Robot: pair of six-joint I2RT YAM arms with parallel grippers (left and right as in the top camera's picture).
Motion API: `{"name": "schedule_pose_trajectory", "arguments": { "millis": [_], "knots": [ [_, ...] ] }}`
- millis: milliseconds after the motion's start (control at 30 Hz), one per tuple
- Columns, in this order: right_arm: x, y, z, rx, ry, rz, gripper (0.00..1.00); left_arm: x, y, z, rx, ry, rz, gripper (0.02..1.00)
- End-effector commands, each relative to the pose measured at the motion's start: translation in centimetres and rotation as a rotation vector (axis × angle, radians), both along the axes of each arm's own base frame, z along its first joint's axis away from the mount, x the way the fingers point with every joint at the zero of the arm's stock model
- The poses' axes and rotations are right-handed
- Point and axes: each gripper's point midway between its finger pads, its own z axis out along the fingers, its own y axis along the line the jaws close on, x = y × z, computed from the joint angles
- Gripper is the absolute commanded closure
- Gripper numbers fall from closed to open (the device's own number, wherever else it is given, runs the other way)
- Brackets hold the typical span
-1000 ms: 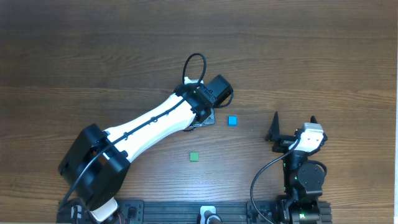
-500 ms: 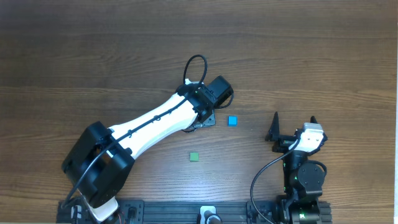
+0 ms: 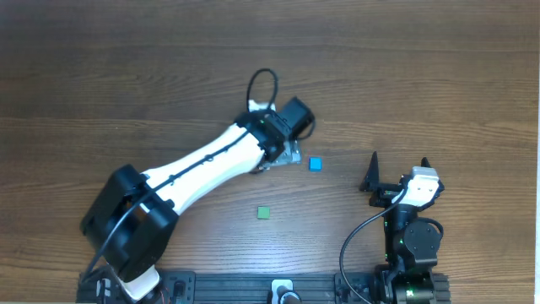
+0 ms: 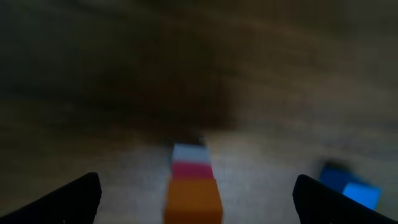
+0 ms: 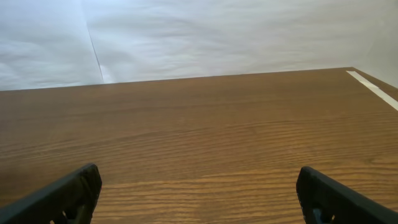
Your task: Stack Cubes
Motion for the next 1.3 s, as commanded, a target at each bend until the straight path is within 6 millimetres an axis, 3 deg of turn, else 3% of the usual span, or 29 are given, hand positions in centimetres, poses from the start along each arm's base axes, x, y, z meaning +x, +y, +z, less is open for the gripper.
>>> {"name": "schedule_pose_trajectory", "arguments": {
  "millis": [33,200,333,533,700,900,1033,1300],
  "knots": [
    [0.0,-0.1,-0.2,-0.004,0.001,-0.002,0.007,4.4,3.9,5.5,-0.047,-0.182,0.088,0.02],
    [0.0,-0.1,-0.2,-0.004,0.001,-0.002,0.007,8.1,8.1,11.5,-0.112,-0.365,0.155,0.023],
    [0.0,-0.1,-0.2,-0.004,0.001,-0.002,0.009,8.8,12.3,16.7,-0.144,-0.497,0.219,0.023],
    [0.0,-0.1,-0.2,-0.004,0.001,-0.002,0.009,7.2,18.2,24.0,-0.155,-0.725,0.255,0.025],
    [0.0,-0.1,-0.2,-0.004,0.001,-0.002,0.007,3.9,21.3,26.8,-0.141,-0.932,0.166,0.023],
    [0.0,-0.1,-0.2,-0.004,0.001,-0.002,0.009,0.1,21.8,25.6,-0.107,-1.117,-0.02,0.025],
    [0.0,-0.1,-0.2,-0.004,0.001,-0.002,0.009,-2.3,21.9,22.9,-0.068,-1.2,-0.113,0.027],
    [0.0,-0.1,-0.2,-0.004,0.001,-0.002,0.007,-5.5,23.2,17.5,-0.017,-1.305,-0.103,0.034]
  ]
}}
